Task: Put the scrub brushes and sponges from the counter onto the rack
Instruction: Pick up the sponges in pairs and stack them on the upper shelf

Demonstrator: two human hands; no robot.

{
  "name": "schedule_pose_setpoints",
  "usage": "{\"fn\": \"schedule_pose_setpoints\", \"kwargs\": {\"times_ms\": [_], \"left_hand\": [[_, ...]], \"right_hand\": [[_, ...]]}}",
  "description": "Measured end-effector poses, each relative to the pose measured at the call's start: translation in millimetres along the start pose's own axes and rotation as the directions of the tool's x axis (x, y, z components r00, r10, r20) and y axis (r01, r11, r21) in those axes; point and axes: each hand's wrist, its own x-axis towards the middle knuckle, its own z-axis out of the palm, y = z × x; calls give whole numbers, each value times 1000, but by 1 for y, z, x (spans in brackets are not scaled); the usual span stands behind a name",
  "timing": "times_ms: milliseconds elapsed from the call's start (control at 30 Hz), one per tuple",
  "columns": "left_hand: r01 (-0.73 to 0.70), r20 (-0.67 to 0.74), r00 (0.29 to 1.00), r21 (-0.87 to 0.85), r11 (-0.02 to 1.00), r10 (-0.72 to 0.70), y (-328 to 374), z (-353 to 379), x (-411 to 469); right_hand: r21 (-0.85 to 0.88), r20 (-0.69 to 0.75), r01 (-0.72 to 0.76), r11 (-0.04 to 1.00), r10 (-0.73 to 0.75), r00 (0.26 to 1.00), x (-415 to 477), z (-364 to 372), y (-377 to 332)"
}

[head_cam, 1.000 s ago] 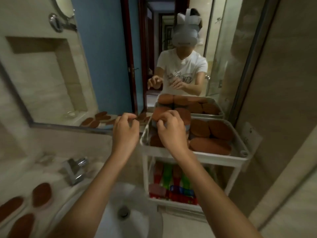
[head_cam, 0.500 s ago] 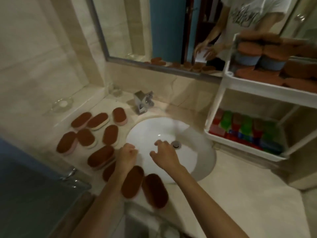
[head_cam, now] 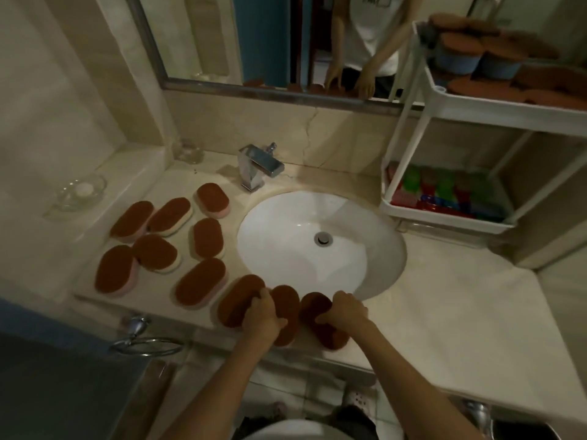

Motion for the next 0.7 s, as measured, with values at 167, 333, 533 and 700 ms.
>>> {"fn": "schedule_pose_setpoints", "kwargs": {"times_ms": [167,333,533,700], "left_hand": [[4,32,999,-79,997,-1,8,2,0],[-53,-29,998,-129,990,50,32,-6,-9],[-215,-168,973,-383,898,161,93,-52,-10],[-446,-391,877,-449,774,279,164,-101,-19]], "right_hand": [[196,-76,-48,979,64,995,-4,4,7],[285,-178,14,958,38,983,-10,-18,17],[398,-433,187,898,4,901,-24,-95,20],[401,-672,371,838,-6,741,-41,-180,26]]}}
